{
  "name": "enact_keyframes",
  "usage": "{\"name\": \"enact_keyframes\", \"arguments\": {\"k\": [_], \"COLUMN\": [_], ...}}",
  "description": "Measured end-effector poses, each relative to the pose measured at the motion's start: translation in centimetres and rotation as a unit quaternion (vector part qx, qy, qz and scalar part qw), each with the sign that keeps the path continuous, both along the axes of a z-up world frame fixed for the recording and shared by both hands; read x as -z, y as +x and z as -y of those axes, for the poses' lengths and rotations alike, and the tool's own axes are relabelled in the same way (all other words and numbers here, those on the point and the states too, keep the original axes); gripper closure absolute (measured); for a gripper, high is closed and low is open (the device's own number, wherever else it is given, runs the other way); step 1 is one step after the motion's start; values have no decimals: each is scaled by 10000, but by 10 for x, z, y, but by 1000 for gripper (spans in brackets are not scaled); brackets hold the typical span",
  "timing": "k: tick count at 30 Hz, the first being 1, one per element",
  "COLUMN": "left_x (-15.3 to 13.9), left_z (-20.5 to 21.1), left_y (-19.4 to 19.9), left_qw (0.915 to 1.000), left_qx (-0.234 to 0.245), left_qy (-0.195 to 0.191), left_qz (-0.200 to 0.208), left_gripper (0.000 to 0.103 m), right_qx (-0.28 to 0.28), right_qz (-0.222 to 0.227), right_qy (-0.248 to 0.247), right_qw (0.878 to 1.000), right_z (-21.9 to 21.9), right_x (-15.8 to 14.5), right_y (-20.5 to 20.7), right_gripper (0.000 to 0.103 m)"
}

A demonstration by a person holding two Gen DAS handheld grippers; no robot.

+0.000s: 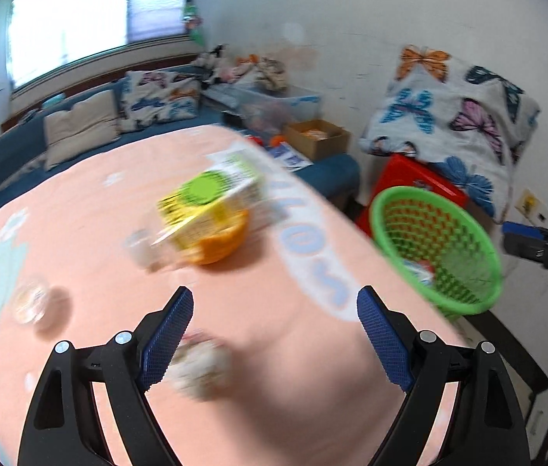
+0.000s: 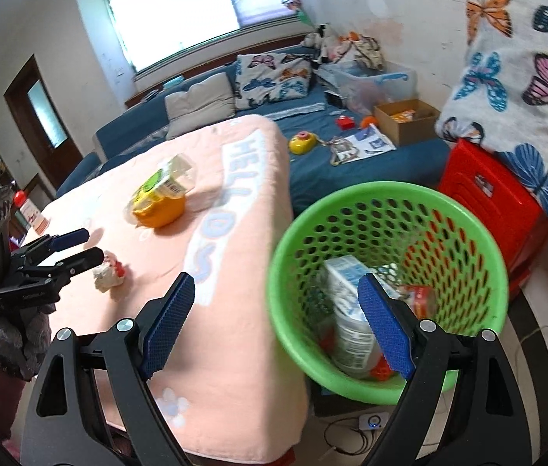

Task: Collect trash
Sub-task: 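Move both tools back to the table and grasp the crumpled tissue with the left gripper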

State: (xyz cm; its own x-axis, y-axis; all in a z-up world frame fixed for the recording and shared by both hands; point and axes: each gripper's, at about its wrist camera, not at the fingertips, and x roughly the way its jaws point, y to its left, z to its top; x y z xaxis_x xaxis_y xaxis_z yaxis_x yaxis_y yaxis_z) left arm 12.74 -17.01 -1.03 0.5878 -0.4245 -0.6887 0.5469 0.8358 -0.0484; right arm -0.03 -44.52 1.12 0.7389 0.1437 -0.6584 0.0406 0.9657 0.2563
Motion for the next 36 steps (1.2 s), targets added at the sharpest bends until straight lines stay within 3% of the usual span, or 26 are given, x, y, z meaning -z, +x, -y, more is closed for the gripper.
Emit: {"name": "enact_keyframes", "arguments": {"k": [7,16,18,20,22,26,36], "left_x": [25,57,61,65,68,67,54], "left_z": [-32,-35,-35,-36,-37,-39,-62], "left_y": [13,31,33,36,37,34,25], "left_qw": [9991,9971,9967,9962,9957,9961,9964], "left_qx": [-315,-433,-469,-493,-496,-535,-670], "left_qy": [173,269,288,324,314,237,54], "left_qz": [-213,-563,-598,-648,-711,-663,-510], "left_gripper": [19,19,23,36,42,50,55], "right_qx": [-242,-427,-472,-506,-562,-667,-993], "right_qz": [-8,-83,-121,-150,-183,-230,-269], "right_qy": [-43,-38,-44,-41,-41,-71,-92], "right_qw": [9997,9990,9988,9986,9982,9975,9947], "right_z": [-25,-46,-50,-53,-58,-66,-92], "right_x": [-1,3,5,7,9,11,13], "right_y": [11,22,25,27,32,40,68], "right_gripper": [17,17,17,17,17,17,17]}}
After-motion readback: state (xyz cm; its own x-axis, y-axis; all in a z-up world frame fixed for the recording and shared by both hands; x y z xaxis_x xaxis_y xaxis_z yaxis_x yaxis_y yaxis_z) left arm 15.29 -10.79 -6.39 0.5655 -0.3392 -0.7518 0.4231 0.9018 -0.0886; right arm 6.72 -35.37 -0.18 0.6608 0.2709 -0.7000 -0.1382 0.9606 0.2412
